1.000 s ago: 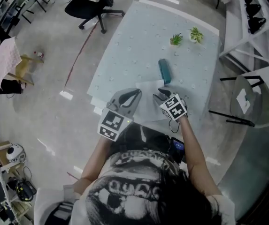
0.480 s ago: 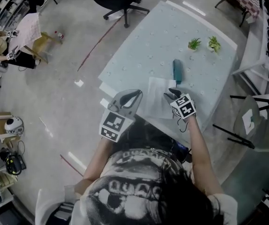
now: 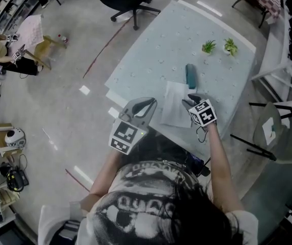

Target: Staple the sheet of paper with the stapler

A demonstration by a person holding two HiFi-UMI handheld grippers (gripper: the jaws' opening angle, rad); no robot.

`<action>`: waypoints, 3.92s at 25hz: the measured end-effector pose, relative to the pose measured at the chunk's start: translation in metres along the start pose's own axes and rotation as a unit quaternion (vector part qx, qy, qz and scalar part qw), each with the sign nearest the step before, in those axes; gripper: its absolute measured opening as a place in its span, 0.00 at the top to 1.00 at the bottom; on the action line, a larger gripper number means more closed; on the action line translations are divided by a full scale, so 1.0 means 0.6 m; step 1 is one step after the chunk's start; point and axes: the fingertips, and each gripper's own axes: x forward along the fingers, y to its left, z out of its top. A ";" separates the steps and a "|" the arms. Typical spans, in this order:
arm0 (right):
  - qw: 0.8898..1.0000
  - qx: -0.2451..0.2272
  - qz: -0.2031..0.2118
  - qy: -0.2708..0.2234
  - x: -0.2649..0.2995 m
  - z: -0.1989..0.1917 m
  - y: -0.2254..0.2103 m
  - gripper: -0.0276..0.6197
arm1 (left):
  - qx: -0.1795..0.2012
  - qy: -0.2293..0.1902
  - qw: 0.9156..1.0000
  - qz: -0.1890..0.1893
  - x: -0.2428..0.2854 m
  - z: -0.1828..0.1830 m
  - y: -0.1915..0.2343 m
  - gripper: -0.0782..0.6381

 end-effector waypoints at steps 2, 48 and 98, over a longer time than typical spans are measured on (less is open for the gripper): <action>1.000 -0.006 0.006 -0.007 -0.012 0.007 0.001 0.73 | -0.001 0.001 1.000 -0.001 0.001 -0.001 0.001 0.88; 0.944 -0.136 0.082 0.289 -0.006 0.082 -0.085 0.95 | -0.051 -0.009 0.997 -0.053 0.093 -0.031 0.108 0.88; 0.997 0.044 0.007 -0.060 -0.115 0.044 0.050 0.96 | 0.003 0.017 1.000 -0.004 -0.020 -0.020 -0.071 0.88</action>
